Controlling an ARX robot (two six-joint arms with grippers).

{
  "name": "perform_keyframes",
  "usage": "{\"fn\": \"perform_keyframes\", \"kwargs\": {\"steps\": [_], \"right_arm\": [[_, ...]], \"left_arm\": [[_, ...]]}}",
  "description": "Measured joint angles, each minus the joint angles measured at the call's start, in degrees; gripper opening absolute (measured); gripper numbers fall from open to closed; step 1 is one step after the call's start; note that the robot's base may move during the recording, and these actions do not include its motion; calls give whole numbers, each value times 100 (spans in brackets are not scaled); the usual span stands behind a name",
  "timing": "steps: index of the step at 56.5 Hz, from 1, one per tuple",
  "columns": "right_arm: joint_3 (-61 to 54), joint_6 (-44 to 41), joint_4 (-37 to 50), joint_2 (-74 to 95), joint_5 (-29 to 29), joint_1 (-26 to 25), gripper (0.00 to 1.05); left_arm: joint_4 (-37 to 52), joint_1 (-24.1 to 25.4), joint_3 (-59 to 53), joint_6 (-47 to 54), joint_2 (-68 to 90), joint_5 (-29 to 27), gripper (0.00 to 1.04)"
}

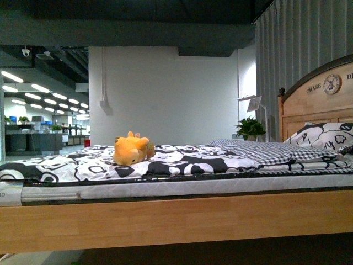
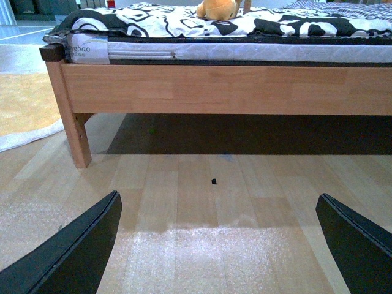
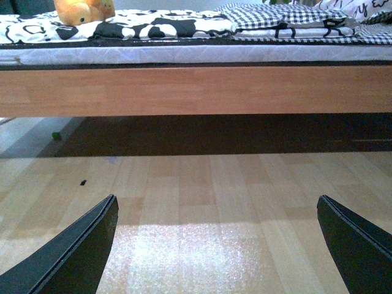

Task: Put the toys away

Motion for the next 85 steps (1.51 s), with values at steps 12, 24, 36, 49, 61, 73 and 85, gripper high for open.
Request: {"fn": "perform_keyframes", "kwargs": {"steps": [12, 24, 36, 49, 61, 73, 85], "right_arm": [[0, 0, 0, 0, 0, 0, 98], [0, 0, 0, 0, -2, 0, 98], [0, 2, 0, 0, 0, 0, 98], [0, 0, 0, 0, 0, 0, 98], [0, 0, 0, 0, -2, 0, 98], [0, 0, 0, 2, 0, 0, 98], [0, 2, 0, 0, 0, 0, 98]], "left_arm": [[0, 0, 0, 0, 0, 0, 98], [0, 0, 0, 0, 0, -2, 98], [0, 0, 0, 0, -2, 0, 98], [0, 0, 0, 0, -2, 0, 98], [0, 0, 0, 0, -2, 4, 98], [0, 0, 0, 0, -2, 9, 98], [0, 0, 0, 2, -4, 13, 98]]}}
